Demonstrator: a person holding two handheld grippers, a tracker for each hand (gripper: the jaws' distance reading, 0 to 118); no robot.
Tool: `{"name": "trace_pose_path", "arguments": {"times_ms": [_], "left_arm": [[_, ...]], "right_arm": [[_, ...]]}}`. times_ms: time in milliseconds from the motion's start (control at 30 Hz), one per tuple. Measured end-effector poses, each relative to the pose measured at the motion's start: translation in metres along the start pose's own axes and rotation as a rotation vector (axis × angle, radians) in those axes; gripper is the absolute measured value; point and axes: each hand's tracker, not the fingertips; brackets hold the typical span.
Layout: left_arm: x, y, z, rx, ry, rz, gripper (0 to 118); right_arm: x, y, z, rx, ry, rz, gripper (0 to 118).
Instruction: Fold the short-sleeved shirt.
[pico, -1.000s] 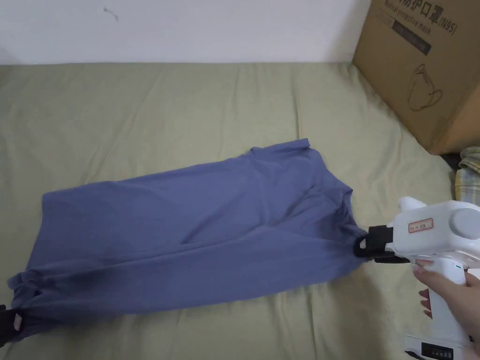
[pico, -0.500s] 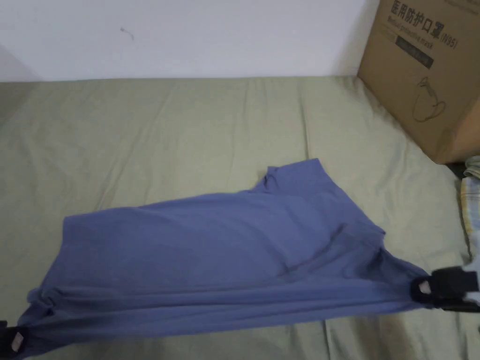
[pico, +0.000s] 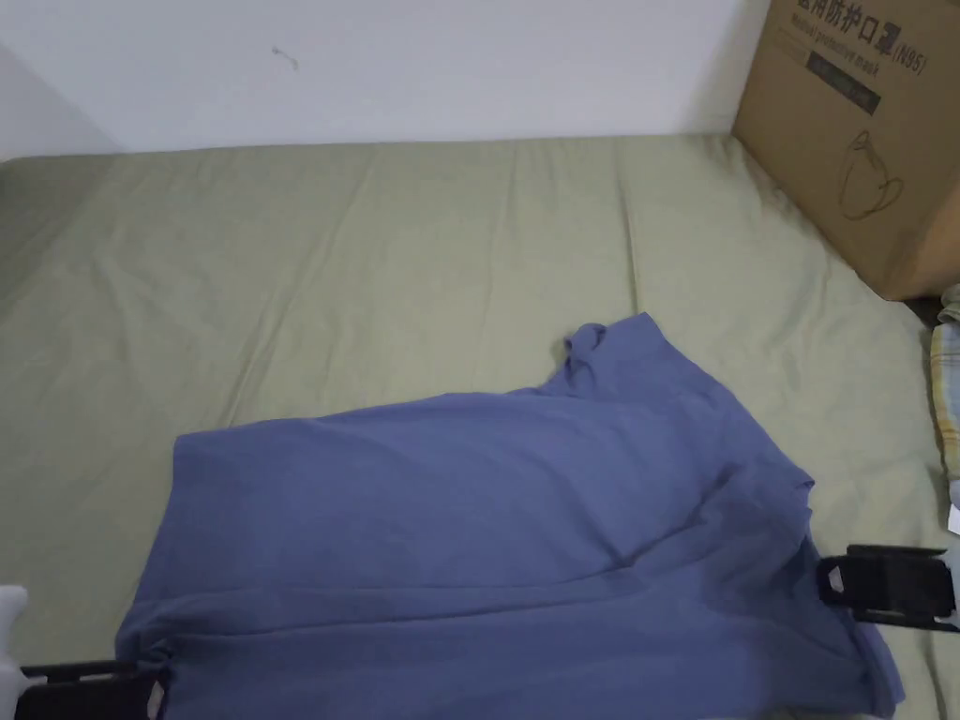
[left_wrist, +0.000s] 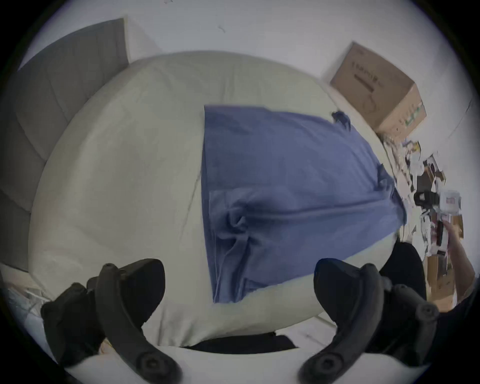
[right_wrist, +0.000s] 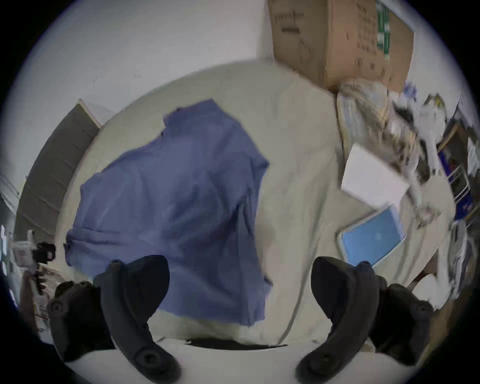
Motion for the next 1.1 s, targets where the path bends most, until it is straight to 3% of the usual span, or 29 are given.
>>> {"name": "trace_pose_path", "arguments": {"times_ms": [133, 200, 233, 267, 300, 333, 367, 433, 600, 633, 667, 733, 1000, 1033, 1067, 1100], "left_arm": [[0.016, 0.020, 0.016, 0.114, 0.048, 0.034, 116], [0.025, 0.031, 0.018, 0.124, 0.059, 0.031, 110], [0.032, 0.033, 0.020, 0.140, 0.051, 0.008, 92], [0.037, 0.037, 0.021, 0.169, 0.048, -0.026, 63], [0.042, 0.042, 0.019, 0.189, 0.043, -0.063, 23], [0.047, 0.049, 0.015, 0.202, 0.071, -0.103, 0], [0.048, 0.054, 0.010, 0.198, 0.097, -0.111, 0], [0.041, 0.078, -0.003, 0.171, 0.046, -0.108, 0], [-0.006, 0.165, -0.050, 0.138, 0.050, 0.034, 0], [-0.012, 0.182, -0.063, 0.096, 0.032, 0.058, 9], [-0.019, 0.196, -0.076, 0.070, 0.046, 0.062, 32], [-0.031, 0.217, -0.104, 0.037, 0.071, 0.075, 118], [-0.046, 0.230, -0.182, -0.164, 0.162, 0.092, 113], [-0.044, 0.230, -0.185, -0.187, 0.105, 0.094, 100], [-0.039, 0.229, -0.181, -0.162, 0.113, 0.072, 89], [-0.030, 0.229, -0.171, -0.117, 0.148, -0.011, 71]], "right_arm": [[-0.029, 0.025, 0.009, 0.052, -0.030, 0.045, 113], [-0.047, 0.035, 0.008, 0.062, -0.034, 0.076, 110], [-0.055, 0.040, 0.008, 0.078, -0.007, 0.102, 92], [-0.061, 0.044, 0.007, 0.099, 0.029, 0.115, 61], [-0.069, 0.049, 0.005, 0.126, 0.046, 0.132, 18], [-0.078, 0.055, 0.002, 0.143, 0.034, 0.145, 0], [-0.084, 0.060, -0.003, 0.142, 0.023, 0.143, 0], [-0.093, 0.074, -0.010, 0.148, 0.090, 0.147, 0], [-0.096, 0.102, -0.030, 0.124, 0.137, 0.120, 0], [-0.095, 0.106, -0.034, 0.114, 0.146, 0.113, 0], [-0.095, 0.107, -0.037, 0.107, 0.146, 0.110, 0], [-0.089, 0.108, -0.047, 0.081, 0.148, 0.089, 0], [-0.065, 0.099, -0.086, -0.017, 0.158, -0.004, 0], [-0.063, 0.099, -0.090, -0.021, 0.152, -0.010, 0], [-0.063, 0.100, -0.092, -0.025, 0.148, -0.011, 0], [-0.062, 0.102, -0.095, -0.026, 0.148, -0.014, 0]]}}
